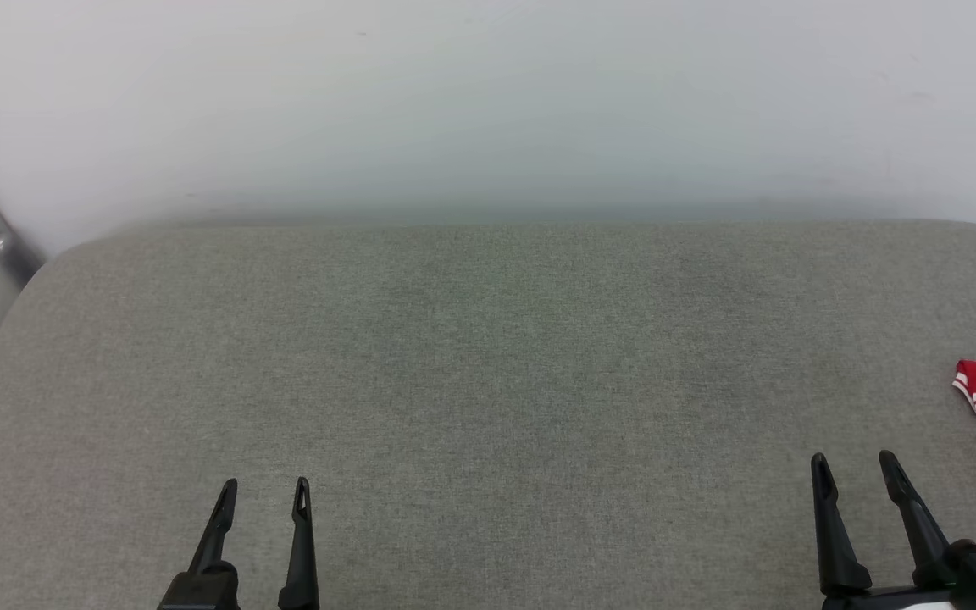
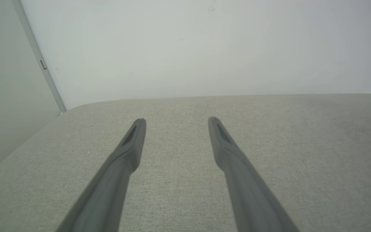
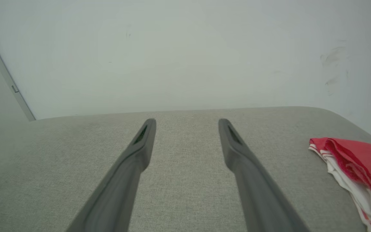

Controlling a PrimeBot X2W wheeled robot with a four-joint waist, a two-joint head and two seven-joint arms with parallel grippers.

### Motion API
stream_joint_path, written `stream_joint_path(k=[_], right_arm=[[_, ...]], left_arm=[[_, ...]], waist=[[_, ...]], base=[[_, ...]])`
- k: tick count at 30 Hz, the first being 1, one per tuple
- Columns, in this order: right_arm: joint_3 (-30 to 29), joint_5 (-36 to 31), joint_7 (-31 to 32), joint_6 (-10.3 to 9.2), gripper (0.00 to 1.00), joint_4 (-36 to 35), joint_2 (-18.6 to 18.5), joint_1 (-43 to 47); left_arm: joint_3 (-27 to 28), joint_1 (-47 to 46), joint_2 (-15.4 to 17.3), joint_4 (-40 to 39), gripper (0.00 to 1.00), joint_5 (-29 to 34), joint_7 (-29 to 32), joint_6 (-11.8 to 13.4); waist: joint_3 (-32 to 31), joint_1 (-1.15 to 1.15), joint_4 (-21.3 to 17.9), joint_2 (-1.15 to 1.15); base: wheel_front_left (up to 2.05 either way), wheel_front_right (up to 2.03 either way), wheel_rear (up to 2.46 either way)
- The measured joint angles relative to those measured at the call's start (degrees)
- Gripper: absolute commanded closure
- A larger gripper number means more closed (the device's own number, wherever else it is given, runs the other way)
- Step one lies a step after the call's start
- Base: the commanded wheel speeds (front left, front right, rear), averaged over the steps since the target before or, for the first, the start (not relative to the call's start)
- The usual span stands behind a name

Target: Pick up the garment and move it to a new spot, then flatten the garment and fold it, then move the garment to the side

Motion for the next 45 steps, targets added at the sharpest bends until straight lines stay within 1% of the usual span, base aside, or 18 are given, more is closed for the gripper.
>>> stream_joint_path(k=[14, 15, 21, 32, 45], right_arm=[[0.5, 0.9, 0.0, 0.00, 0.00, -0.2, 0.0, 1.1], [0.5, 0.8, 0.0, 0.01, 1.00, -0.1, 0.0, 1.1], [0.8, 1.4, 0.4, 0.01, 1.00, 2.9, 0.0, 1.3], [1.0, 14.4, 2.6, 0.01, 1.00, 4.5, -0.3, 0.1], [1.0, 27.5, 5.3, 0.01, 1.00, 6.2, -0.7, -2.7]], left_arm=[[0.8, 0.6, 0.0, 1.2, 0.00, -0.4, 0.0, 0.0], [0.8, 0.6, 0.0, 1.5, 1.00, -0.4, 0.0, 0.0], [0.7, 0.8, -0.1, 4.6, 1.00, -1.3, 0.2, -0.1], [1.4, -0.6, 0.0, 6.0, 1.00, -14.4, 3.2, -1.2], [2.6, -3.2, 0.1, 7.1, 1.00, -28.0, 6.3, -2.6]], waist=[[-0.6, 0.00, 0.1, 0.00], [-0.7, 0.00, 0.1, 0.00], [-0.6, 0.00, 0.1, 0.00], [-0.4, 0.01, 0.0, 0.00], [-0.2, 0.01, -0.1, 0.00]], base=[[0.00, 0.00, 0.00], [0.00, 0.00, 0.00], [0.00, 0.00, 0.00], [0.00, 0.00, 0.00], [0.00, 0.00, 0.00]])
